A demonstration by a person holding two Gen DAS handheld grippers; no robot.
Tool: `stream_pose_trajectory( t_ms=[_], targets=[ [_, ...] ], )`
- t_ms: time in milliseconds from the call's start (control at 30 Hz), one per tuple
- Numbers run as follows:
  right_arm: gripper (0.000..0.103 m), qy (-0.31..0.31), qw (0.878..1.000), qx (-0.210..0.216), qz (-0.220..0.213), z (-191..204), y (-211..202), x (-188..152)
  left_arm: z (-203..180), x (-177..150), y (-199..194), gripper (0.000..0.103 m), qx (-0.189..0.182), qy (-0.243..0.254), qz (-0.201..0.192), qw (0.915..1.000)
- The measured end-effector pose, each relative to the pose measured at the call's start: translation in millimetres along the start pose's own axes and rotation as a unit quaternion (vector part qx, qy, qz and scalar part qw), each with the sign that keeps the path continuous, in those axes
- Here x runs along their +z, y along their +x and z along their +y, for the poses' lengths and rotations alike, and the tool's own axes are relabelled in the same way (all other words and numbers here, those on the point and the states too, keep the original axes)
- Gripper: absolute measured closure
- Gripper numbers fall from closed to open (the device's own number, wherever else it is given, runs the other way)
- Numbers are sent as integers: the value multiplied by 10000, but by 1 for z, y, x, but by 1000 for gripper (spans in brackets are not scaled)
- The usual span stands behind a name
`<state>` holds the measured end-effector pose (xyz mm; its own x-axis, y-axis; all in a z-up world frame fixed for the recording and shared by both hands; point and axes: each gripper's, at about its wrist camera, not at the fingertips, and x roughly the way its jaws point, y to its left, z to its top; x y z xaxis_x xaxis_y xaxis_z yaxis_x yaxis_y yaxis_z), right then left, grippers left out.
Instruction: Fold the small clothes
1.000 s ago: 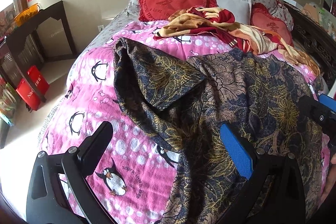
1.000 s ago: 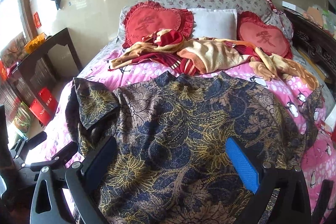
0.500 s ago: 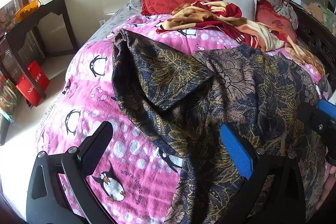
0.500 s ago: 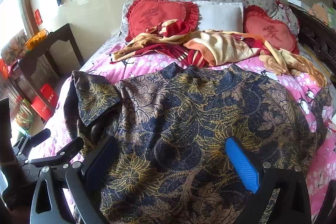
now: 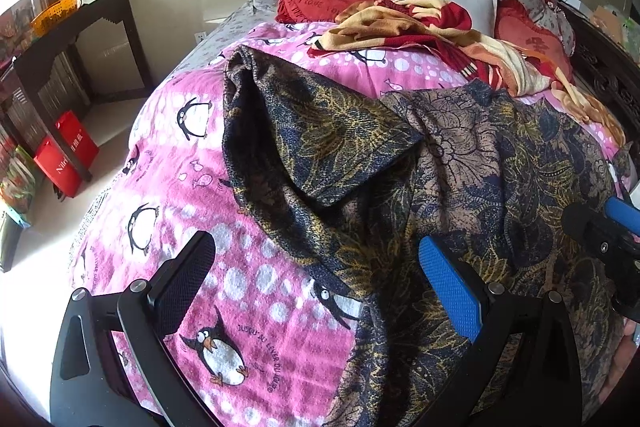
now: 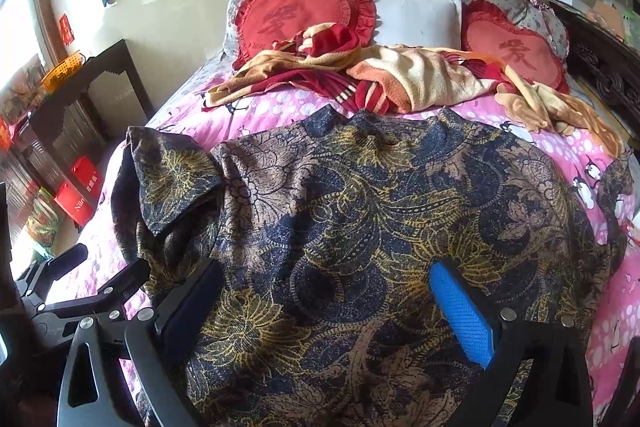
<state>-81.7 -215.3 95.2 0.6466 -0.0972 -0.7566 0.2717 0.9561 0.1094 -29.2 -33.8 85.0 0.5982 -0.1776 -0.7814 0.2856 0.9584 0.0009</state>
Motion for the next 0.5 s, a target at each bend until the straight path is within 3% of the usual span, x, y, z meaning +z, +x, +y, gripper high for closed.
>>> stream_pose_trajectory(
  t_ms=[233, 367, 500],
  targets=[
    [1, -49, 9992, 387, 71, 17, 12, 4, 28, 2, 11, 1, 140, -281, 51, 9995],
    [16, -91, 9965, 814, 170, 37, 26, 12, 46, -1, 20, 1, 232, -461, 147, 9986],
    [20, -83, 9917, 1237, 348, 60, 50, 24, 56, -3, 29, 1, 277, -541, 239, 9979]
  ],
)
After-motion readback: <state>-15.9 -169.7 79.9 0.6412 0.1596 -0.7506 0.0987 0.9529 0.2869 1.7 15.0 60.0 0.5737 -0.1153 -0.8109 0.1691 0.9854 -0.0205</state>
